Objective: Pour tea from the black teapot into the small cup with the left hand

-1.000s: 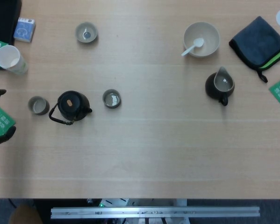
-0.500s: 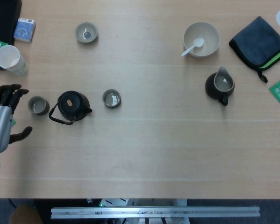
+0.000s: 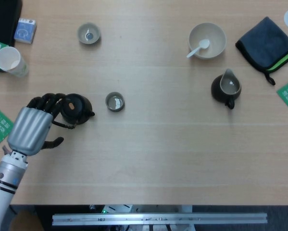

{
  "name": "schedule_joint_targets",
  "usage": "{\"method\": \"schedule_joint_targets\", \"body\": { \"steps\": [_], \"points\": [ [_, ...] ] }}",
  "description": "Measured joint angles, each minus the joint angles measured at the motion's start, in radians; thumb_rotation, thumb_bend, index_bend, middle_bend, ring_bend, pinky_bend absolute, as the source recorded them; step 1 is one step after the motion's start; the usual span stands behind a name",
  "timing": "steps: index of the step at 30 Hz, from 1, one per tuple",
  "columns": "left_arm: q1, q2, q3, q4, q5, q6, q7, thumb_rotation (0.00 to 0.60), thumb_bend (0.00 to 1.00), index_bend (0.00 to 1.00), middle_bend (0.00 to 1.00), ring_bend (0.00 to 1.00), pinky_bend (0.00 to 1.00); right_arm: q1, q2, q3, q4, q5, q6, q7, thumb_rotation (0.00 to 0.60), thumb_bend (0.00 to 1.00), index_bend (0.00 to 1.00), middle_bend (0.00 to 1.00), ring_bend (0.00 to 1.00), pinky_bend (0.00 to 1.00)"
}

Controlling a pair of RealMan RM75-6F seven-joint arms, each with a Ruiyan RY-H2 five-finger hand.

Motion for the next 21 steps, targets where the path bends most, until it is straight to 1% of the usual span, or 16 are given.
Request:
{"method": "schedule_joint_targets", "body": {
  "steps": [8,21],
  "points": [
    [-0.028,-0.052,0.015,0.063,0.018,-0.032,-0.02,0.6,0.11,0.15,0.16,0.14,0.26,-0.008,-0.003,-0.004,0.005,0.006,0.006,0.008,0.6,0.01,0.18,0.2,0.13,0.14],
    [-0.073,-0.177,0.01,0.232,0.046,-0.037,-0.053,0.6,0.11,0.15,0.16,0.14,0.26,-0.016,-0.006,-0.008,0.015,0.011,0.012,0.019,0.6,0.01,0.18,0.2,0.13,0.14]
  ]
}}
